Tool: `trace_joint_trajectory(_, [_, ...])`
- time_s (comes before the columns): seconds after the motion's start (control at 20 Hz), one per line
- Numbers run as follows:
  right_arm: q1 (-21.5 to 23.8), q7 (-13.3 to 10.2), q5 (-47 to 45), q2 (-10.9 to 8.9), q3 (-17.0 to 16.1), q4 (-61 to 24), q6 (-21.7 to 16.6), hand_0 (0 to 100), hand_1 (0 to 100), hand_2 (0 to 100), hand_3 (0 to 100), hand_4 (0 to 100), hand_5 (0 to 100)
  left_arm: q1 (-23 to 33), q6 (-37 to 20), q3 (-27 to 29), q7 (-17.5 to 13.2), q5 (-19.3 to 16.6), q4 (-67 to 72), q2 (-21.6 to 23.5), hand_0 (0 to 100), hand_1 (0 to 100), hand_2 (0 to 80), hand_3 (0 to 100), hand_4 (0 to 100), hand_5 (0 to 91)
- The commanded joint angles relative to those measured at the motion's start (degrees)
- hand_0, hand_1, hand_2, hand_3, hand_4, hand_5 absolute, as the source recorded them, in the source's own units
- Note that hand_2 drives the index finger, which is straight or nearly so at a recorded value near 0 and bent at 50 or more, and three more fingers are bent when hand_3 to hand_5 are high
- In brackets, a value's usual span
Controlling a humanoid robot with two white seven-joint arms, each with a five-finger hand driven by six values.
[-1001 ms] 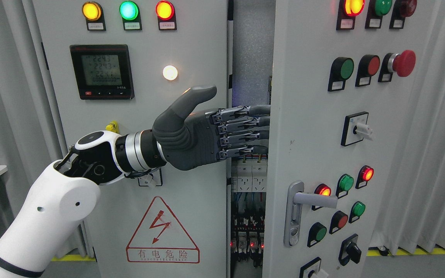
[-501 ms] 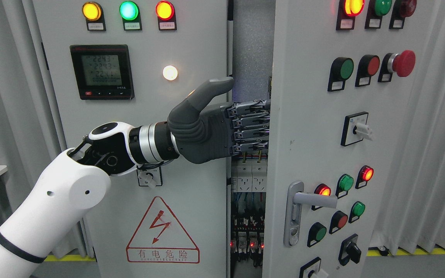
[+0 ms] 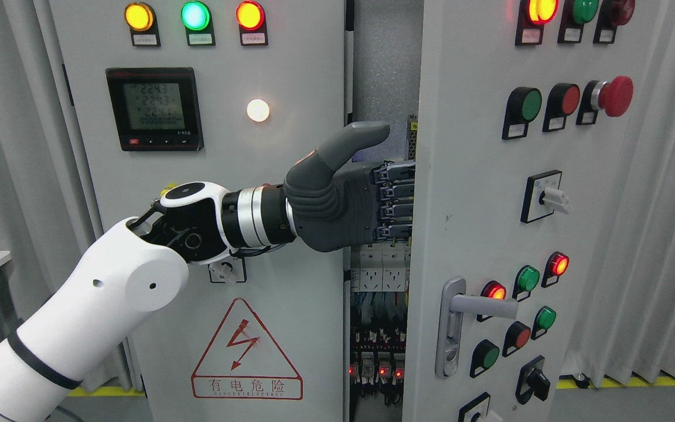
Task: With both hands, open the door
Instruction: 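Insert the left hand fingers into the gap behind the button-panel door edge, then push the button-panel door outward with the left hand, swinging it open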
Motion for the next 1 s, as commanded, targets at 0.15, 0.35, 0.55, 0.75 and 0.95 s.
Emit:
trace_joint_trajectory(0.15, [0.0, 0.04, 0.0, 0.0, 0.03, 0.0, -0.06, 22, 0, 0, 0, 0, 0, -2.39, -2.21, -5.59, 1.91, 0.66, -0.18, -2.47, 30, 0, 2.7, 3, 4, 0.0])
trace_joint_trajectory(0.35, [0.0, 0.04, 0.0, 0.0, -0.05, 0.0, -0.06, 22, 0, 0, 0, 0, 0, -2.92, -3.19, -6.39, 5.96, 0.66, -3.51, -2.55, 30, 0, 2.6, 3, 4, 0.0])
trace_joint_trajectory(0.55, [0.0, 0.04, 0.0, 0.0, -0.05, 0.0, -0.06, 22, 0, 0, 0, 0, 0, -3.1, -3.71, -6.39, 9.29, 0.57, -5.36, -4.13, 30, 0, 2.6, 3, 4, 0.0])
trace_joint_trajectory(0.75, [0.0, 0.04, 0.0, -0.09, 0.03, 0.0, -0.06, 22, 0, 0, 0, 0, 0, -3.45, -3.71, -6.39, 11.15, 0.57, -5.63, -5.54, 30, 0, 2.6, 3, 4, 0.0])
trace_joint_trajectory(0.95, [0.0, 0.04, 0.0, 0.0, -0.05, 0.0, 0.03, 22, 0, 0, 0, 0, 0, -3.63, -3.71, -6.39, 11.24, 0.49, -8.17, -5.63, 30, 0, 2.6, 3, 4, 0.0])
